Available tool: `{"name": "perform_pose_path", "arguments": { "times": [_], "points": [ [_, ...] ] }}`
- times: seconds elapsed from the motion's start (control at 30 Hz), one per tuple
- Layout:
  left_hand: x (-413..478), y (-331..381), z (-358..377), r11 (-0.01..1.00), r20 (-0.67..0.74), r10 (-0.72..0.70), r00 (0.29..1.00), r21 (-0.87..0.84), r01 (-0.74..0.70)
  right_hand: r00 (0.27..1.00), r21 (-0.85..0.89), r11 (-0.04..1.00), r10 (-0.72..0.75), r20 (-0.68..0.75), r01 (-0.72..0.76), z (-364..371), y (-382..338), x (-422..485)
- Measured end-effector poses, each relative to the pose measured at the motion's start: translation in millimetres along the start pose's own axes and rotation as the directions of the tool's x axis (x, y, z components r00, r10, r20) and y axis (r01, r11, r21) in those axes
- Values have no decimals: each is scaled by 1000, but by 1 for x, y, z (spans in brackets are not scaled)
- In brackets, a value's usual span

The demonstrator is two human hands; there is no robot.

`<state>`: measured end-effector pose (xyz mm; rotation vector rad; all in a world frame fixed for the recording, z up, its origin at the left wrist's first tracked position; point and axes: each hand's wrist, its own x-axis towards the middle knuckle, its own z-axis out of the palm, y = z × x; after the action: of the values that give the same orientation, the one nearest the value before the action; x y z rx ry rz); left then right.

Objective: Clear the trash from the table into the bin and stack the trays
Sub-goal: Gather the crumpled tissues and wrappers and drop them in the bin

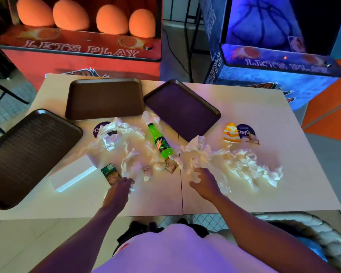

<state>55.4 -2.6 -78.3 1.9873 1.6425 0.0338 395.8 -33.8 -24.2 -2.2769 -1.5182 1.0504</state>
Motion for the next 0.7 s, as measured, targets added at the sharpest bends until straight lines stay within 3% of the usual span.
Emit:
{"name": "perform_pose_path", "arguments": {
  "times": [0.4, 0.7],
  "points": [
    [-32, 51, -8, 991, -148, -80, 986, -118, 62, 961, -249, 936, -206, 182, 248, -25, -39, 69],
    [-62, 63, -8, 975, -165, -194, 967, -140, 171, 942, -365, 882, -209, 263, 298, -14, -68, 114]
  ]
}}
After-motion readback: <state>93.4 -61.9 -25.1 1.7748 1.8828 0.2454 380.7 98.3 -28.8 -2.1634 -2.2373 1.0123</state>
